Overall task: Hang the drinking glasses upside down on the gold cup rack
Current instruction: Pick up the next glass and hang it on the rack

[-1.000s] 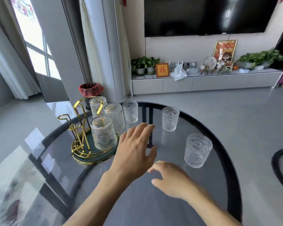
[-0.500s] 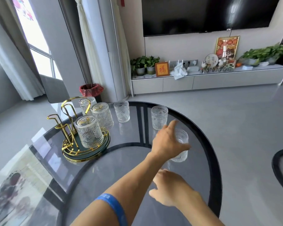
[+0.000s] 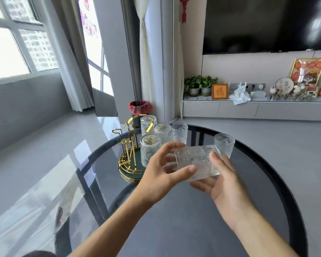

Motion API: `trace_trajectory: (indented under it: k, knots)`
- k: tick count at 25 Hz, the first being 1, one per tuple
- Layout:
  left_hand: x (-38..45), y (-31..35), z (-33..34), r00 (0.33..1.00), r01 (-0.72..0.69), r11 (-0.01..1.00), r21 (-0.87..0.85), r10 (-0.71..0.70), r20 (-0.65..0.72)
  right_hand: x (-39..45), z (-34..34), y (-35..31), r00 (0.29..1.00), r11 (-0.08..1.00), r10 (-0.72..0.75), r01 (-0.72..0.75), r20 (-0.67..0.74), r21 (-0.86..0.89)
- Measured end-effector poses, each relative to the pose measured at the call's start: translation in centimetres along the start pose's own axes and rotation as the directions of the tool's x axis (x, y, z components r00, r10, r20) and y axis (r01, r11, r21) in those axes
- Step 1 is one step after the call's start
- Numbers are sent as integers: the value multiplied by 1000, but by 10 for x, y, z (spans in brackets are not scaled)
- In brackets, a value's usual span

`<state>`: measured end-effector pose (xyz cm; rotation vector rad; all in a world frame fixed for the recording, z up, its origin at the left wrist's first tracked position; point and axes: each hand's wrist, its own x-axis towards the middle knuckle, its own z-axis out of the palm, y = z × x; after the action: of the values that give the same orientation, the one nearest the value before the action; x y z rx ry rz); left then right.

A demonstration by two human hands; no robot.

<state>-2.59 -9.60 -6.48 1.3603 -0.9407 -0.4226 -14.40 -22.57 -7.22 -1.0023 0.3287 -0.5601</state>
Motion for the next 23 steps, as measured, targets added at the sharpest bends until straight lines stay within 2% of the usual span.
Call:
trace_trajectory:
  k: [2, 5, 6, 7, 10, 11, 13, 15, 16, 17, 18, 19, 20, 21, 23]
  knots:
    - [-3, 0, -29, 997, -35, 993, 117, 42, -59, 6, 22, -1, 996, 996, -62, 59, -57, -63]
    - [-1, 3, -78, 940, -53, 986, 156, 102, -326, 21, 58, -15, 983, 962, -176, 162, -47, -218]
    - [0, 3, -94, 925, -49, 985, 167, 108, -365, 28, 72, -19, 976, 938, -218, 205, -16, -280]
    - [1, 4, -107, 930, -48, 975, 218, 124, -346, 35, 86, -21, 965, 903, -260, 251, 23, -348]
    - [8, 8, -128, 980, -93, 858, 505, 170, -107, 55, 129, -13, 929, 737, -343, 358, 138, -574]
    - [12, 9, -130, 975, -110, 825, 555, 197, -99, 62, 143, -7, 920, 663, -351, 376, 175, -647]
    - [16, 5, -136, 933, -108, 810, 576, 283, -222, 77, 163, 5, 917, 567, -282, 397, 282, -722]
    - [17, -2, -148, 876, -65, 855, 515, 296, -380, 97, 173, 8, 923, 627, -131, 360, 363, -691]
    - [18, -6, -155, 860, -40, 875, 483, 276, -429, 110, 176, 7, 925, 642, -116, 348, 362, -683]
    - [20, -10, -161, 852, -17, 891, 454, 251, -459, 125, 177, 4, 927, 590, -155, 365, 342, -721]
    - [23, -14, -165, 849, -3, 904, 427, 228, -476, 141, 176, 2, 920, 449, -216, 391, 327, -803]
    - [26, -17, -167, 843, -2, 915, 402, 218, -492, 154, 176, 1, 911, 254, -227, 398, 345, -882]
    - [28, -21, -167, 833, 0, 926, 378, 209, -512, 165, 176, 3, 912, 76, -175, 389, 372, -918]
    - [30, -24, -166, 824, 3, 933, 359, 201, -529, 173, 175, 7, 920, -48, -95, 378, 381, -925]
    - [33, -32, -164, 821, 11, 939, 344, 188, -539, 183, 172, 16, 932, -150, 24, 362, 363, -920]
